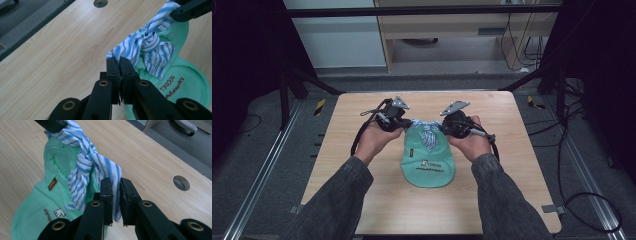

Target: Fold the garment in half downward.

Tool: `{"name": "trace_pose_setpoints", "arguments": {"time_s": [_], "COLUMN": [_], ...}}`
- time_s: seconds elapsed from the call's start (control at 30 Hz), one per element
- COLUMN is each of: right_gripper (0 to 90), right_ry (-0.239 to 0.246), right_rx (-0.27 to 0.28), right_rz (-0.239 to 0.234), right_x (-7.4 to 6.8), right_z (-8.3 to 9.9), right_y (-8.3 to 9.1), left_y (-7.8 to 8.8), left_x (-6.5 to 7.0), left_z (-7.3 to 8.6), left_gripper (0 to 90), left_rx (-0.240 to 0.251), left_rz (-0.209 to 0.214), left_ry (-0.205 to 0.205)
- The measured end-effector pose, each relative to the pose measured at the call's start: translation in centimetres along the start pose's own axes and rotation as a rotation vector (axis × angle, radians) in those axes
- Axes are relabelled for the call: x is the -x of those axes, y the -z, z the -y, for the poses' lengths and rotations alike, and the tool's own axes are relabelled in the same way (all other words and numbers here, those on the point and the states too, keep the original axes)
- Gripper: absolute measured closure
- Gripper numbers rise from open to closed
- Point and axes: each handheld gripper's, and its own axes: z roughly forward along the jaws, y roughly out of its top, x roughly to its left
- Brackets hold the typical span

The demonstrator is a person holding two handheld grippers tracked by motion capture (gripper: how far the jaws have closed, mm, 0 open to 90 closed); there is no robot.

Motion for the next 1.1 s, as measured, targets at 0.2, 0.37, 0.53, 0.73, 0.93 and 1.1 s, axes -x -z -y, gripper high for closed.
{"name": "trace_pose_setpoints", "arguments": {"time_s": [0.2, 0.37, 0.53, 0.73, 0.93, 1.1], "right_gripper": [80.1, 80.7, 80.6, 80.5, 80.5, 80.3], "right_ry": [0.011, 0.011, 0.009, 0.015, 0.02, 0.023], "right_rx": [-0.005, -0.013, -0.014, -0.02, -0.031, -0.039], "right_rz": [0.002, -0.003, 0.0, -0.007, -0.015, -0.021], "right_x": [-0.1, -0.2, -0.3, -0.7, -1.0, -1.3], "right_z": [0.5, 1.2, 1.6, 2.2, 2.9, 3.3], "right_y": [0.2, 0.0, 0.0, -0.2, -0.6, -0.9], "left_y": [-0.2, -0.6, -0.8, -1.1, -1.5, -1.8], "left_x": [0.7, 1.0, 1.3, 1.8, 2.2, 2.4], "left_z": [0.2, 0.4, 0.6, 1.3, 2.0, 2.6], "left_gripper": [87.4, 87.4, 87.3, 87.3, 87.3, 87.3], "left_rx": [-0.006, -0.006, -0.008, -0.011, -0.019, -0.027], "left_rz": [-0.002, -0.001, -0.001, 0.005, 0.011, 0.018], "left_ry": [-0.021, -0.026, -0.03, -0.035, -0.038, -0.043]}}
